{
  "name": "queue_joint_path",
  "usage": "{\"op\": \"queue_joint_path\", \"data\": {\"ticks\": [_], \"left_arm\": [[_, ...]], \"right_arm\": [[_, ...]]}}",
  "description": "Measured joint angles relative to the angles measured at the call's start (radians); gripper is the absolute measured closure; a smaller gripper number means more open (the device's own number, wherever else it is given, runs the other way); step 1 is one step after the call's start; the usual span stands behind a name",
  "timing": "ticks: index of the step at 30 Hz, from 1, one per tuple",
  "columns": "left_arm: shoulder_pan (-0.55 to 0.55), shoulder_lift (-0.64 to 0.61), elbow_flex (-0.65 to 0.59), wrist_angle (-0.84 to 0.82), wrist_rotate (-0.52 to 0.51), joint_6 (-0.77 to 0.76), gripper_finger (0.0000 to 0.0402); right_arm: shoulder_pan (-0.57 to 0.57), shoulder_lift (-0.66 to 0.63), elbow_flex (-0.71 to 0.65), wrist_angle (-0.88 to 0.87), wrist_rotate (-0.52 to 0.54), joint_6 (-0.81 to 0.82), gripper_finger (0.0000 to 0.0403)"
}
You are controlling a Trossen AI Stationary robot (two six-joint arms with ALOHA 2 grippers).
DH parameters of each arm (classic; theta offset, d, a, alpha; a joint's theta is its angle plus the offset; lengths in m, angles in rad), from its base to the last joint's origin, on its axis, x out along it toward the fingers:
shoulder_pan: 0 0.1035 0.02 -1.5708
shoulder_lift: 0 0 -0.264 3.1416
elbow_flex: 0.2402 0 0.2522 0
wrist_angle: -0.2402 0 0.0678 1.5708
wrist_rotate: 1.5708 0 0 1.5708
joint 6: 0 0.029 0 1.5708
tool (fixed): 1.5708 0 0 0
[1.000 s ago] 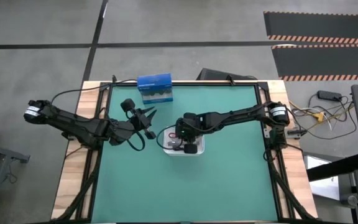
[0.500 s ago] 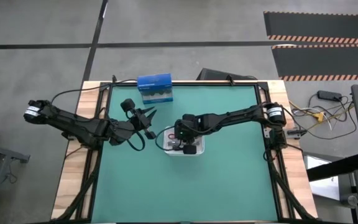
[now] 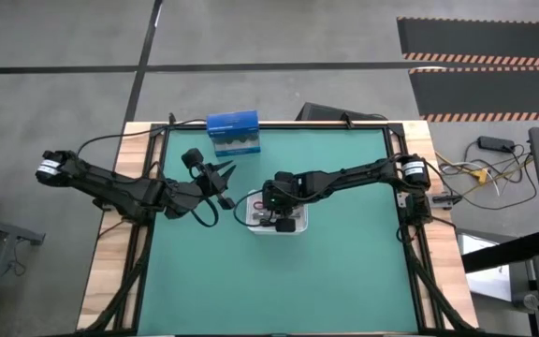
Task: Pick and place USB-C Cables
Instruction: Put the pink black charger cable into the white bin
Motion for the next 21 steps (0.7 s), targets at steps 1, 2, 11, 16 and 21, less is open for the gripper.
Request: {"op": "queue_joint_path", "data": {"ticks": [1, 2, 11, 16, 21], "left_arm": [[0.0, 0.0, 0.0, 0.0, 0.0, 0.0, 0.0349], [0.0, 0.0, 0.0, 0.0, 0.0, 0.0, 0.0349], [0.0, 0.0, 0.0, 0.0, 0.0, 0.0, 0.0349], [0.0, 0.0, 0.0, 0.0, 0.0, 0.0, 0.0349], [0.0, 0.0, 0.0, 0.0, 0.0, 0.0, 0.0349]], "right_arm": [[0.0, 0.0, 0.0, 0.003, 0.0, 0.001, 0.0376], [0.0, 0.0, 0.0, 0.009, 0.0, 0.006, 0.0376], [0.0, 0.0, -0.002, 0.027, 0.0, 0.015, 0.0376], [0.0, 0.005, -0.002, 0.033, 0.0, 0.016, 0.0376], [0.0, 0.006, -0.004, 0.042, 0.0, 0.012, 0.0376]]}}
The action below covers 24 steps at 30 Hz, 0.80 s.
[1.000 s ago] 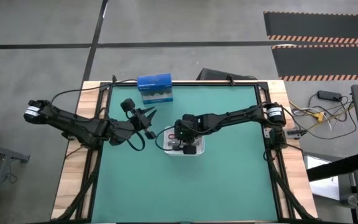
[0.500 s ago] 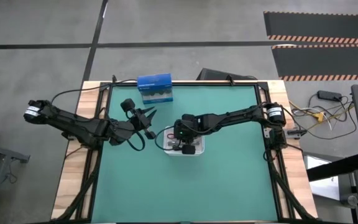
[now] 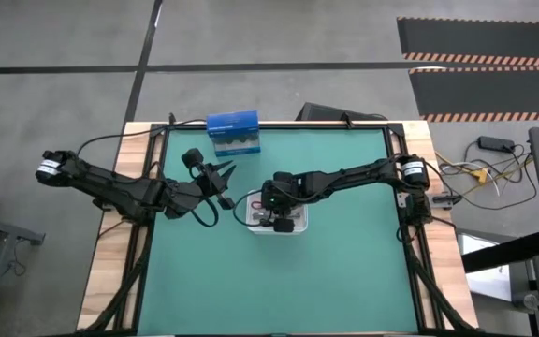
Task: Pick and place USB-C Cables
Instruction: Put the pink black charger cable into the white bin
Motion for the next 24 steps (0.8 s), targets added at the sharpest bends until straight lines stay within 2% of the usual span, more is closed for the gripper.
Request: {"op": "queue_joint_path", "data": {"ticks": [24], "left_arm": [[0.0, 0.0, 0.0, 0.0, 0.0, 0.0, 0.0349]], "right_arm": [[0.0, 0.05, 0.0, 0.0, -0.008, -0.007, 0.0376]]}}
